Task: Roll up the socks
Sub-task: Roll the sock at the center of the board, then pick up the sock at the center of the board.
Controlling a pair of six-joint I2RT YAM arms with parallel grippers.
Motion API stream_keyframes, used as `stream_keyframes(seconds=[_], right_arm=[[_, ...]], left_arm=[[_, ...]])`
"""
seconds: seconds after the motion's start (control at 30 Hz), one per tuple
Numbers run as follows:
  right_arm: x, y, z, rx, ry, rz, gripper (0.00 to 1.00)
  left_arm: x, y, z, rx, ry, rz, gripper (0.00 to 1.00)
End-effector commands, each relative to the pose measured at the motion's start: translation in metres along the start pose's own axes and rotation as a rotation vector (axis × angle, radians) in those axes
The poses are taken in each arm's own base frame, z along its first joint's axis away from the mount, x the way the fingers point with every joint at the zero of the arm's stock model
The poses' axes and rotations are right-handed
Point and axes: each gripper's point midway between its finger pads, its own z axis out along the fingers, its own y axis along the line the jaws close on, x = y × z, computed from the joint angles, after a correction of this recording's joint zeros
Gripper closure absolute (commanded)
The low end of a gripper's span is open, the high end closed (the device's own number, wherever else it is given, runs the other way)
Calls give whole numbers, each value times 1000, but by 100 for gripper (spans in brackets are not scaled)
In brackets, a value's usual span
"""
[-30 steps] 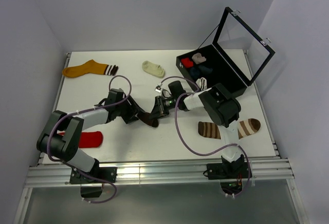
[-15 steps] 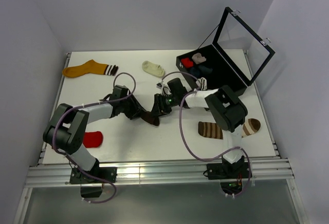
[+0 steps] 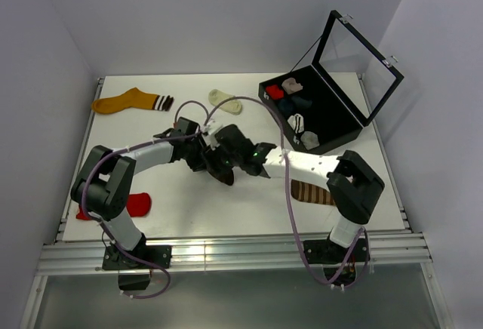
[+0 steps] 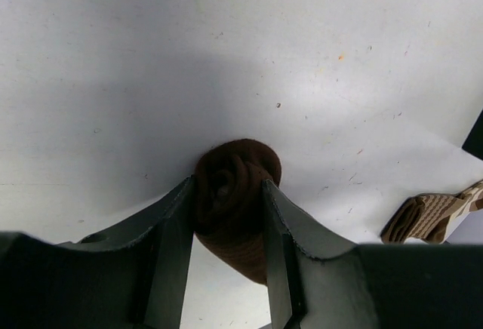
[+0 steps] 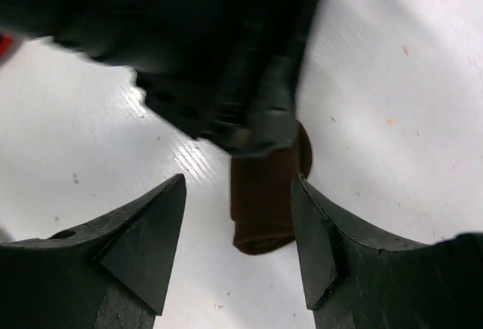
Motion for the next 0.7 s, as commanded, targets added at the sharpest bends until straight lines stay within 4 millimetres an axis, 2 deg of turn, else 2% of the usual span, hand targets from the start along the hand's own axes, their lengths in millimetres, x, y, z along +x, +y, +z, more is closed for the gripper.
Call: stream_keyframes(seconds=[0.0, 0.17, 0.33, 0.57, 0.67], right_arm=[[3, -8, 8, 138, 26, -177, 35], [20, 6, 24, 154, 48, -253, 34], [38, -1, 36, 216, 76, -302, 35], [54, -6, 46, 235, 99, -328, 36], [71, -6, 54, 227, 135, -336, 37]], left_arm=[[11, 20, 3, -96, 37, 35, 57], [10, 18, 3, -95, 45, 40, 56], [11, 18, 5, -96, 59, 47, 56], [11, 15, 6, -90, 74, 53, 55], [12, 14, 6, -89, 79, 52, 55]])
